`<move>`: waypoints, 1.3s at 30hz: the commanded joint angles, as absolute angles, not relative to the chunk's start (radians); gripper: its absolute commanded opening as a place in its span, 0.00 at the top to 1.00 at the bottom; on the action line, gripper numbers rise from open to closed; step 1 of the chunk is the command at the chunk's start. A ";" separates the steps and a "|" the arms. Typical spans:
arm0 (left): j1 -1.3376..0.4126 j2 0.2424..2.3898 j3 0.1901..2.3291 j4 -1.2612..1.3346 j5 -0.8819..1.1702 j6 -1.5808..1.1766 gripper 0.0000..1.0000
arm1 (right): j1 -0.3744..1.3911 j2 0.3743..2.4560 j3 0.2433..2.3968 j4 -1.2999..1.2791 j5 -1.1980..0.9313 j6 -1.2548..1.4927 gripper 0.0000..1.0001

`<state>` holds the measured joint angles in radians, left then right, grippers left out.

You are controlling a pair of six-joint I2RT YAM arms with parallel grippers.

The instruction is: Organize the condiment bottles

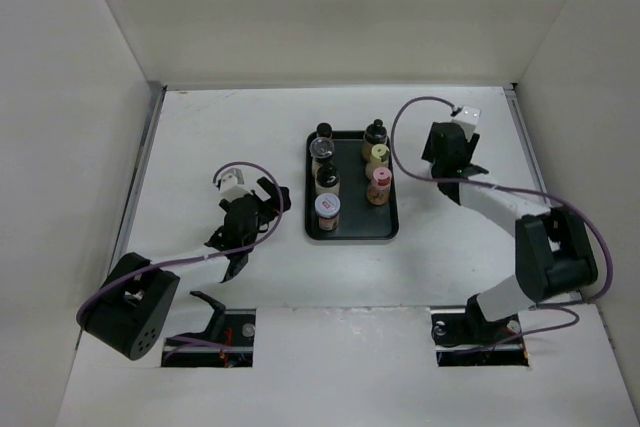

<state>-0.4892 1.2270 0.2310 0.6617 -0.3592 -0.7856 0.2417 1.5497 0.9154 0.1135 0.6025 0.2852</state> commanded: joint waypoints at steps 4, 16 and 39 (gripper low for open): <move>-0.490 1.233 0.244 0.715 -0.351 -0.796 0.00 | 0.454 1.278 0.727 0.158 0.768 0.334 0.44; -0.472 1.220 0.242 0.716 -0.368 -0.792 0.00 | 0.833 1.068 0.707 -0.064 0.793 0.449 0.44; -0.466 1.272 0.330 0.531 -0.483 -0.767 0.00 | 0.910 1.089 0.638 0.164 0.699 0.422 0.00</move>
